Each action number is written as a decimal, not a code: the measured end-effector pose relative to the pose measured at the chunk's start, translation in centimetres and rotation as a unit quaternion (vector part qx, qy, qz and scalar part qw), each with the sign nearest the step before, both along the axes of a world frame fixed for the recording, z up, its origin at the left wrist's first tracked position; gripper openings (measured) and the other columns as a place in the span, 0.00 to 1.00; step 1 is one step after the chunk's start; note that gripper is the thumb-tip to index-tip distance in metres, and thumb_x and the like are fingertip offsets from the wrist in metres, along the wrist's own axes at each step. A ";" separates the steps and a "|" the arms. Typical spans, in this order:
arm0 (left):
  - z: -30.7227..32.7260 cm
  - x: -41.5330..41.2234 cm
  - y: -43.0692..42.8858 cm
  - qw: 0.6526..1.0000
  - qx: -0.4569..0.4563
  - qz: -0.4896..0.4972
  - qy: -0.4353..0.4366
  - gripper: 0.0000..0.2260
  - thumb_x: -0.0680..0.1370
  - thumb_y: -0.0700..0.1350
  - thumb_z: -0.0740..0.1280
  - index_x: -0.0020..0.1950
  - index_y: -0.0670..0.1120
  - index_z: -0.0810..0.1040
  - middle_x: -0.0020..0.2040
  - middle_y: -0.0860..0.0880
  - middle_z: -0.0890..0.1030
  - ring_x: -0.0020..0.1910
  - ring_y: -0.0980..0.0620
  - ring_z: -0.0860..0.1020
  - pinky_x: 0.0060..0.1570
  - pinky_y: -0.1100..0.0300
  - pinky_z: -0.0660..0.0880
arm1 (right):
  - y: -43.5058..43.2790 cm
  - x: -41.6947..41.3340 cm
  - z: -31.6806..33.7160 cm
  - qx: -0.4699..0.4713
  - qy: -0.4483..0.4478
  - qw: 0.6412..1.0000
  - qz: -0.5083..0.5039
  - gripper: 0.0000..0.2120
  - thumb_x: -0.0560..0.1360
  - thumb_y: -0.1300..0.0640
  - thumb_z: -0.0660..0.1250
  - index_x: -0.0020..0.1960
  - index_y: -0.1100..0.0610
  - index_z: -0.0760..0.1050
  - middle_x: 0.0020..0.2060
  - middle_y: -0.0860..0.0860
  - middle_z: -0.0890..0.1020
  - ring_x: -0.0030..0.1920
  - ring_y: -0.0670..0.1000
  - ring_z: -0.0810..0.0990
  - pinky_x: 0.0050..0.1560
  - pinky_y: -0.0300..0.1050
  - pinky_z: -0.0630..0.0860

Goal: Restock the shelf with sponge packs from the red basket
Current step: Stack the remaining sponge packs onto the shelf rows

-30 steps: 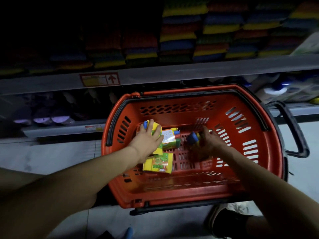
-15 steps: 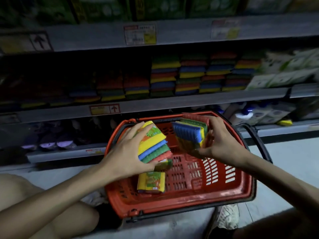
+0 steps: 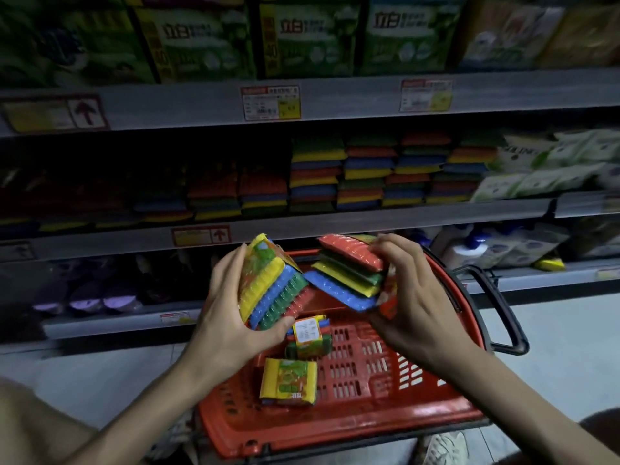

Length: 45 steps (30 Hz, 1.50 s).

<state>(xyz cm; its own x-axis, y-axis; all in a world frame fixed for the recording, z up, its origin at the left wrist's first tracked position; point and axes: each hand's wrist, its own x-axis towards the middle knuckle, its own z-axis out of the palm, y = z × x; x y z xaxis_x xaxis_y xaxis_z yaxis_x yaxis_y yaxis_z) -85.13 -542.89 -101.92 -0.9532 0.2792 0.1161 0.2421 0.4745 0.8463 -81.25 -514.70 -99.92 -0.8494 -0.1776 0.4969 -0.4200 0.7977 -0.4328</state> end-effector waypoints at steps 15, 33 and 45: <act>1.7 -0.4 -0.5 0.990 -0.061 -0.052 0.113 0.52 0.67 0.61 0.77 0.82 0.65 0.48 0.81 0.57 0.46 0.80 0.53 0.58 0.66 0.52 0.77 | -2.0 1.0 1.1 -0.386 -0.184 0.895 -0.124 0.39 0.75 0.66 0.74 0.76 0.38 0.63 0.37 0.57 0.81 0.35 0.60 0.84 0.37 0.59 0.85; 2.5 0.9 1.8 0.911 0.356 0.064 -0.198 0.13 0.74 0.52 0.74 0.59 0.56 0.82 0.61 0.48 0.83 0.56 0.48 0.85 0.50 0.54 0.82 | -7.5 -0.1 -0.7 -0.337 -0.127 0.931 -0.062 0.36 0.80 0.62 0.70 0.79 0.42 0.55 0.49 0.51 0.86 0.44 0.54 0.87 0.41 0.66 0.82; 4.6 -1.4 -3.5 0.864 0.369 -0.005 -0.343 0.27 0.72 0.46 0.72 0.70 0.63 0.77 0.65 0.49 0.84 0.63 0.46 0.82 0.61 0.49 0.77 | -6.1 -1.8 0.0 -0.137 -0.087 0.986 -0.022 0.43 0.82 0.64 0.63 0.78 0.28 0.44 0.32 0.48 0.79 0.26 0.47 0.74 0.27 0.39 0.68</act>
<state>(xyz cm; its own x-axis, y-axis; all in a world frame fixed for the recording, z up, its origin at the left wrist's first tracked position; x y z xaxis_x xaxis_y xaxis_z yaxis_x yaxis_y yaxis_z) -86.49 -546.41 -97.30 -0.8666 0.3781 -0.3257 -0.4354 -0.2540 0.8636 -83.06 -520.81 -99.89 -0.9302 -0.0171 0.3666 -0.2870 0.6564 -0.6977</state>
